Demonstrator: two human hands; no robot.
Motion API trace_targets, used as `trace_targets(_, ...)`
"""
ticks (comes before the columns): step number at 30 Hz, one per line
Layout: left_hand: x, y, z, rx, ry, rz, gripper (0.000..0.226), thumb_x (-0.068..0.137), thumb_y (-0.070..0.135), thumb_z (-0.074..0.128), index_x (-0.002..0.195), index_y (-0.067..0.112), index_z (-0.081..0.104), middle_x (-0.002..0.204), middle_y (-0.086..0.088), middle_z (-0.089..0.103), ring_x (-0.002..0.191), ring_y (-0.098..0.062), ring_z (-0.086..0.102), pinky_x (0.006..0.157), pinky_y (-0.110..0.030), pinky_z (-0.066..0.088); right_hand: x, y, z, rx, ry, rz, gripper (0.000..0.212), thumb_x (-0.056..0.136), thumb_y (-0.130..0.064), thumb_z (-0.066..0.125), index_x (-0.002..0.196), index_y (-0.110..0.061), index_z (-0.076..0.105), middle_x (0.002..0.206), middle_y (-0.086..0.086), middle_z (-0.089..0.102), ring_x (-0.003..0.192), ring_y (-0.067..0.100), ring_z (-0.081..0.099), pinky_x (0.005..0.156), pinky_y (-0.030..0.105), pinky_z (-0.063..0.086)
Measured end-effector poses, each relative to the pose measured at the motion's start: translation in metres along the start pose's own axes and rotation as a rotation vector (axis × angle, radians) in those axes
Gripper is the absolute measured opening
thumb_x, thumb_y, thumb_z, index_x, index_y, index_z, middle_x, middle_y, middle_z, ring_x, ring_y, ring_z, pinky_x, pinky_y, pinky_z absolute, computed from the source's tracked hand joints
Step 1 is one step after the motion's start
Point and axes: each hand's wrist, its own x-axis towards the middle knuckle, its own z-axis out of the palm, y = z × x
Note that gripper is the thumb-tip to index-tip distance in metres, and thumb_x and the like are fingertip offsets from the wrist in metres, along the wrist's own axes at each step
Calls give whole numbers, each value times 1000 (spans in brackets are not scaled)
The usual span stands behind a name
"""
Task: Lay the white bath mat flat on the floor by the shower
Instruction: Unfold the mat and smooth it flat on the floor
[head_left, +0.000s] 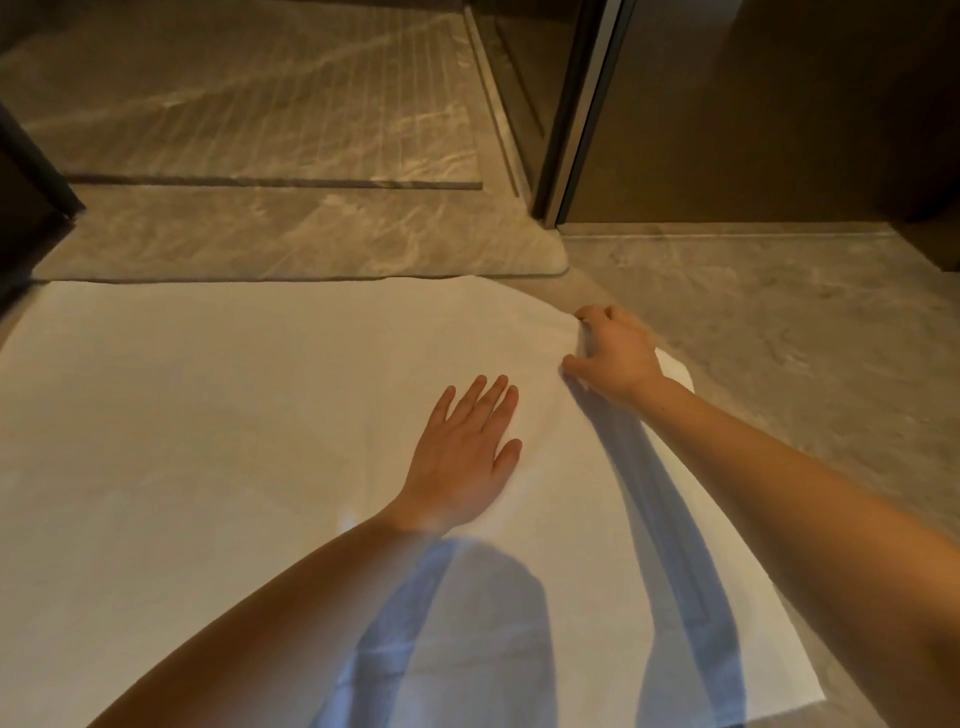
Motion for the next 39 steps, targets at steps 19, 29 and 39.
trace_targets(19,0,0,2,12,-5,-9,62,98,47,15,155,21,12,163,5,8,149,-14,1,120,-40,1,-39,3,9,343,217,157,36,95,-19,51,129,-6,56,129,17,54,105,34,58,88,38,44)
trace_targets(29,0,1,-2,1,-12,-16,62,98,46,16,155,22,11,163,5,8,148,-14,0,120,-40,0,-22,0,7,654,289,286,31,75,-9,67,106,-13,67,76,-6,58,75,16,57,68,28,42)
trace_targets(39,0,1,-2,1,-21,-17,61,100,45,20,155,21,12,163,5,9,149,-13,0,120,-39,-1,-31,-41,23,333,329,-32,47,101,-20,44,147,-12,39,153,9,39,143,24,29,119,37,21)
